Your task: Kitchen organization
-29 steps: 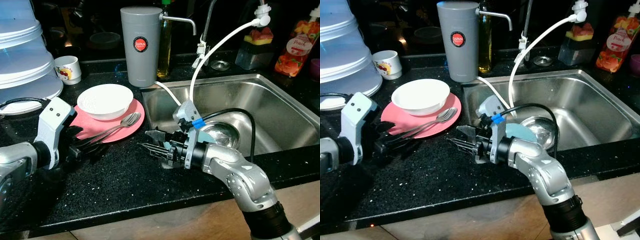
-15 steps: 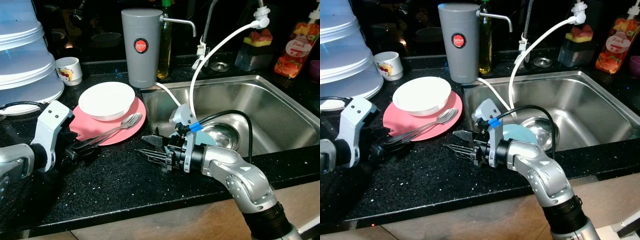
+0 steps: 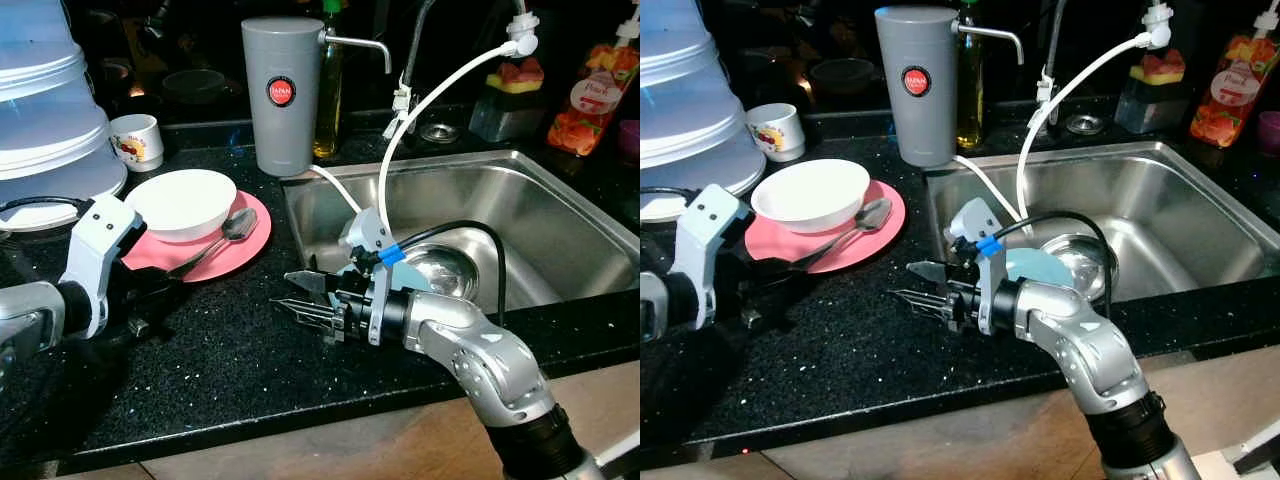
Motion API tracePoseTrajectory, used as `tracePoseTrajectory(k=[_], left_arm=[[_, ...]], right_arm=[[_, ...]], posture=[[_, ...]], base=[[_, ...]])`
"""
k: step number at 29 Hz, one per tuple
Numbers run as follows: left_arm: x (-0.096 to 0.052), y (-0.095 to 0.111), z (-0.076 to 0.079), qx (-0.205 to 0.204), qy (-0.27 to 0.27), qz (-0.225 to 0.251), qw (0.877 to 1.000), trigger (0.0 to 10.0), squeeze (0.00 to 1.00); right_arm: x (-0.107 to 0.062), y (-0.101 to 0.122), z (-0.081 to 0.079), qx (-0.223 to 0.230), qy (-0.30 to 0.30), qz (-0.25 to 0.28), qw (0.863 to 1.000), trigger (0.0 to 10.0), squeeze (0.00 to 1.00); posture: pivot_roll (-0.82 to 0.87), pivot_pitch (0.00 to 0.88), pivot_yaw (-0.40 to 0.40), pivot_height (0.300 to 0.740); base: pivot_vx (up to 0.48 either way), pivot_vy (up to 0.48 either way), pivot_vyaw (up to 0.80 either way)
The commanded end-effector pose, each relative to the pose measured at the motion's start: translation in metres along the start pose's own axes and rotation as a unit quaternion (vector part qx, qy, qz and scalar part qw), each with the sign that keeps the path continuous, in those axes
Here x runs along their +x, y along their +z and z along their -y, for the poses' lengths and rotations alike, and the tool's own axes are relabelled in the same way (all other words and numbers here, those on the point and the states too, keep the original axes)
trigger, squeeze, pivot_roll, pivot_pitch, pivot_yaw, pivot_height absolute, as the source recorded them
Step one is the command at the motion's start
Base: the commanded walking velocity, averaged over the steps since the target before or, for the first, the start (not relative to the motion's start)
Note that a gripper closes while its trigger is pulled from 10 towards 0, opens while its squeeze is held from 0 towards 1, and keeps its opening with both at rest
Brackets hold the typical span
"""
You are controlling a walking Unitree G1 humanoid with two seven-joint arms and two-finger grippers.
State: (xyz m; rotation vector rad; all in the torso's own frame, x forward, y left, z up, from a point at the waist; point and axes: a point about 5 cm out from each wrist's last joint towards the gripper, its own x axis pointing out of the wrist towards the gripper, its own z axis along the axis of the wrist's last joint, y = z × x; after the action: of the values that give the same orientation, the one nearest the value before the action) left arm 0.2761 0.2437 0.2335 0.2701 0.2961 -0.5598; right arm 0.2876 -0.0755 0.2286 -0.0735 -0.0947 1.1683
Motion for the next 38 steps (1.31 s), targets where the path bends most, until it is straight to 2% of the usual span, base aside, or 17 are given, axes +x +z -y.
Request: tracePoseTrajectory(k=[1,8,15,16,17,28,34,38], left_arm=[[-0.003,-0.002,-0.005,-0.005,0.008,-0.012,1.000,0.0,0.00],[-0.004,0.009,-0.005,0.007,0.010,0.010,1.000,0.0,0.00],[-0.003,0.033,0.005,0.029,0.005,0.062,0.998,0.0,0.00],[-0.003,0.046,0.007,0.045,0.020,0.101,0.994,0.0,0.00],[-0.003,0.052,0.008,0.049,0.022,0.121,0.991,0.0,0.00],[-0.002,0.076,0.020,0.057,0.006,0.219,0.974,0.0,0.00],[-0.001,0.078,0.023,0.060,0.000,0.220,0.974,0.0,0.00],[-0.003,0.081,0.021,0.065,0.017,0.234,0.970,0.0,0.00]], right_arm=[[0.000,0.000,-0.003,-0.006,0.006,-0.003,1.000,10.0,0.00],[0.001,0.001,-0.002,-0.007,0.003,-0.002,1.000,10.0,0.00],[0.001,0.003,-0.001,-0.009,0.000,-0.001,1.000,10.0,0.00],[0.001,0.003,-0.001,-0.009,0.000,-0.001,1.000,10.0,0.00],[0.001,0.003,-0.001,-0.009,0.000,-0.001,1.000,10.0,0.00],[0.000,0.004,0.000,-0.010,0.000,-0.001,1.000,10.0,0.00],[-0.001,0.004,0.000,-0.010,0.000,-0.001,1.000,10.0,0.00],[0.000,0.004,-0.001,-0.010,0.000,-0.001,1.000,10.0,0.00]], posture=[[0.08,0.048,0.050,0.740],[0.08,0.051,0.050,0.740],[0.08,0.052,0.051,0.740],[0.08,0.052,0.051,0.740],[0.08,0.052,0.051,0.740],[0.07,0.057,0.050,0.740],[0.07,0.057,0.050,0.740],[0.07,0.057,0.053,0.740]], base=[[0.000,0.000,0.00],[0.000,0.000,0.00],[0.000,0.000,0.00],[0.000,0.000,0.00],[0.000,0.000,0.00],[0.000,0.000,0.00],[0.000,0.000,0.00],[0.000,0.000,0.00]])
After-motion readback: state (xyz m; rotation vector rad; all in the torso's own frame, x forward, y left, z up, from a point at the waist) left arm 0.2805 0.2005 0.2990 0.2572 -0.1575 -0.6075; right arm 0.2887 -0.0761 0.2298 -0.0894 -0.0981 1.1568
